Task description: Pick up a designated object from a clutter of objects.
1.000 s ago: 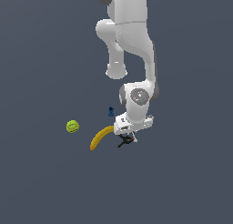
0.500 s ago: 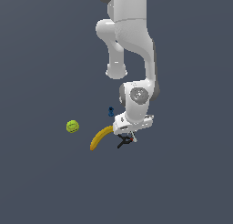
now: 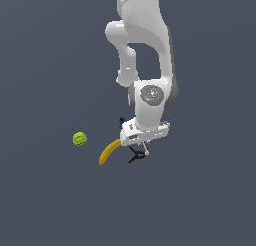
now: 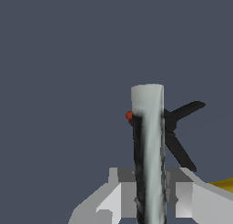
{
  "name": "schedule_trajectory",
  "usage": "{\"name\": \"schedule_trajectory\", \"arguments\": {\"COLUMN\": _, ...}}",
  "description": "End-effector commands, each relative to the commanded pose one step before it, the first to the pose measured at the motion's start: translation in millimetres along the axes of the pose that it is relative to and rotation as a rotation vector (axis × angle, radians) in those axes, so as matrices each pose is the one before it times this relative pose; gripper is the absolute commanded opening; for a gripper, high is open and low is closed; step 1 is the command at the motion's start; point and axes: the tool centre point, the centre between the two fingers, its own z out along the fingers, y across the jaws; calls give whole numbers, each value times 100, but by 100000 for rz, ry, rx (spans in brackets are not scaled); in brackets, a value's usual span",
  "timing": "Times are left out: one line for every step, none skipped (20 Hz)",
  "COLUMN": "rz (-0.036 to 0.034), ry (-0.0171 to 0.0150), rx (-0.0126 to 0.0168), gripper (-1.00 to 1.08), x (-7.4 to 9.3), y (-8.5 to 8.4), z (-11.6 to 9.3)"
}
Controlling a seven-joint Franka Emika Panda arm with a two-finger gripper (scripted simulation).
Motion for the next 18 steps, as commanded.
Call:
{"name": "schedule_trajectory", "arguments": {"rz": 6, "ry": 99, "rx": 57, "gripper": -100, "x": 546, "y": 692, "z": -2243}}
{"name": "schedule_trajectory", "arguments": {"rz": 0, "ry": 0, "rx": 0, "gripper": -100, "x": 244, "y": 299, "z": -972}}
{"name": "schedule_trajectory", "arguments": {"rz": 0, "ry": 0, "rx": 0, "gripper": -100, "x": 255, "y": 310, "z": -1007}}
{"name": "schedule_trajectory", "arguments": {"rz": 0, "ry": 0, "rx": 0, "gripper": -100, "x": 261, "y": 315, "z": -1026}}
{"name": "schedule_trajectory", "arguments": {"rz": 0, "ry": 0, "rx": 0, "gripper": -100, "x": 261, "y": 314, "z": -1021}}
{"name": "schedule_trajectory", "arguments": {"rz": 0, "ry": 0, "rx": 0, "gripper": -100, "x": 261, "y": 312, "z": -1015}}
{"name": "schedule_trajectory", "arguments": {"rz": 0, "ry": 0, "rx": 0, "gripper": -100, "x": 262, "y": 311, "z": -1010}}
{"name": "schedule_trajectory", "arguments": {"rz": -22, "ry": 17, "rx": 63, "gripper": -100, "x": 261, "y": 307, "z": -1008}}
{"name": "schedule_trajectory", "arguments": {"rz": 0, "ry": 0, "rx": 0, "gripper": -100, "x": 263, "y": 308, "z": -1000}}
{"name": "schedule_trajectory", "arguments": {"rz": 0, "ry": 0, "rx": 0, "gripper": -100, "x": 264, "y": 307, "z": -995}}
{"name": "schedule_trajectory", "arguments": {"rz": 0, "ry": 0, "rx": 0, "gripper": -100, "x": 264, "y": 307, "z": -990}}
{"name": "schedule_trajectory", "arguments": {"rz": 0, "ry": 0, "rx": 0, "gripper": -100, "x": 265, "y": 306, "z": -985}}
{"name": "schedule_trajectory", "arguments": {"rz": 0, "ry": 0, "rx": 0, "gripper": -100, "x": 267, "y": 305, "z": -980}}
{"name": "schedule_trajectory", "arguments": {"rz": 0, "ry": 0, "rx": 0, "gripper": -100, "x": 268, "y": 304, "z": -975}}
{"name": "schedule_trajectory", "arguments": {"rz": 0, "ry": 0, "rx": 0, "gripper": -100, "x": 269, "y": 303, "z": -970}}
{"name": "schedule_trajectory", "arguments": {"rz": 0, "ry": 0, "rx": 0, "gripper": -100, "x": 270, "y": 303, "z": -964}}
{"name": "schedule_trajectory", "arguments": {"rz": 0, "ry": 0, "rx": 0, "gripper": -100, "x": 272, "y": 302, "z": -957}}
{"name": "schedule_trajectory", "arguments": {"rz": 0, "ry": 0, "rx": 0, "gripper": -100, "x": 273, "y": 300, "z": -950}}
